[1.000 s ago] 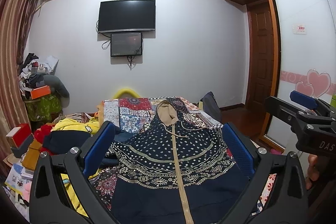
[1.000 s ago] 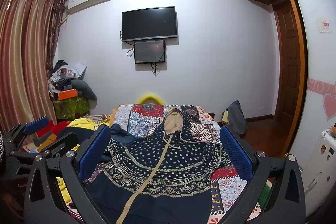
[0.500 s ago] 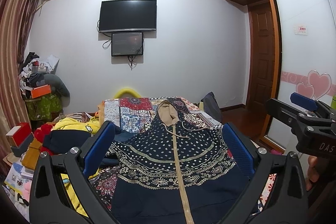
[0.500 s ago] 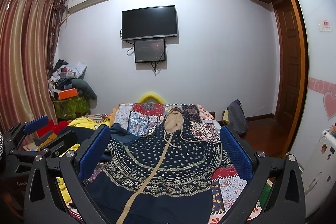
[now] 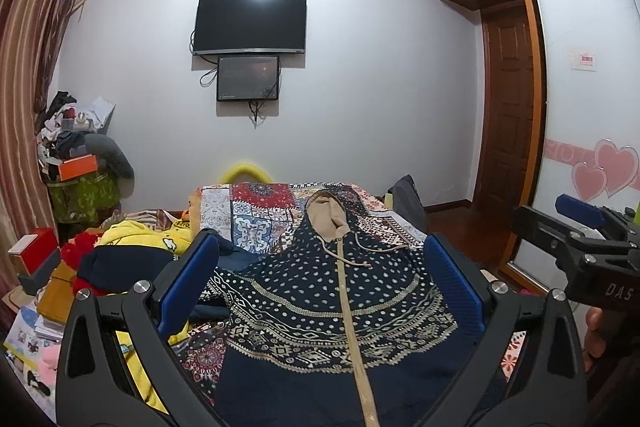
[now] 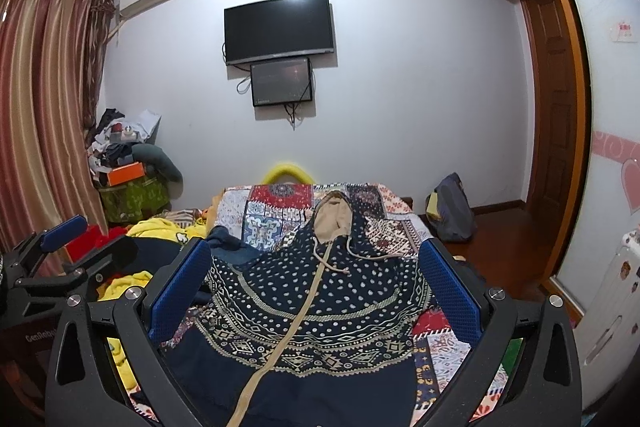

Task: Fold large clothes
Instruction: 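Lower the left tool and grasp the navy hoodie sleeve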

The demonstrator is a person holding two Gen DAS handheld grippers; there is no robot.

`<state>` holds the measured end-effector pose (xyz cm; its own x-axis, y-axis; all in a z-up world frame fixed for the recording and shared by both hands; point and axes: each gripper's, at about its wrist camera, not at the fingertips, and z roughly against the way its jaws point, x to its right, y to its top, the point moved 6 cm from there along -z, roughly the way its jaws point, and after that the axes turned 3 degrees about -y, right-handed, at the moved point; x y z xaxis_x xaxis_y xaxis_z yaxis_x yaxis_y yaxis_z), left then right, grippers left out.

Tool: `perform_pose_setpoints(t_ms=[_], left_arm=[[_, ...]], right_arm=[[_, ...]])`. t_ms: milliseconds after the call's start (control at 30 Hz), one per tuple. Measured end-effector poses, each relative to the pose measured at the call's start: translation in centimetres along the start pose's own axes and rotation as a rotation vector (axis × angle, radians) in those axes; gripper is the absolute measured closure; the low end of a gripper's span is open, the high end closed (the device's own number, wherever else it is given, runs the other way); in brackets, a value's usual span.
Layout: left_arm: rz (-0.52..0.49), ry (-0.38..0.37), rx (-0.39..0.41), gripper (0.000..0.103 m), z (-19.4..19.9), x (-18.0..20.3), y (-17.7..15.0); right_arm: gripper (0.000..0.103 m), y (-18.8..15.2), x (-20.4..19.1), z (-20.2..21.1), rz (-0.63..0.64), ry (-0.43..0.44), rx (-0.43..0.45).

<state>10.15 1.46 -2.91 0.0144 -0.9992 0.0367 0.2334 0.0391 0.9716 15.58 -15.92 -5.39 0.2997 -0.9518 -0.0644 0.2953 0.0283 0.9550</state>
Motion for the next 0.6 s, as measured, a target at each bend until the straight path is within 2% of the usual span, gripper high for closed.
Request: perform_pose_setpoints(t_ms=[167,300,467,600], left_arm=[[-0.001,0.049,-0.007,0.000,-3.1,-2.6,0.3],[0.025,0.091,-0.032,0.000,-6.5,-6.2,0.3],[0.083,0.129,-0.139,0.000,-11.6,-12.7,-0.6],[0.175,0.120,-0.251,0.000,-15.6,-18.8,-2.1]], right_arm=[[0.000,0.3,-0.2,-3.4,-0.002,0.003,-0.021],[0.000,0.7,-0.4,-7.1,0.000,-0.004,-0.040],[0.000,0.8,-0.9,-12.1,0.025,0.009,-0.079],[0.000,0.4,-0.7,-16.6,0.060,0.015,-0.145]])
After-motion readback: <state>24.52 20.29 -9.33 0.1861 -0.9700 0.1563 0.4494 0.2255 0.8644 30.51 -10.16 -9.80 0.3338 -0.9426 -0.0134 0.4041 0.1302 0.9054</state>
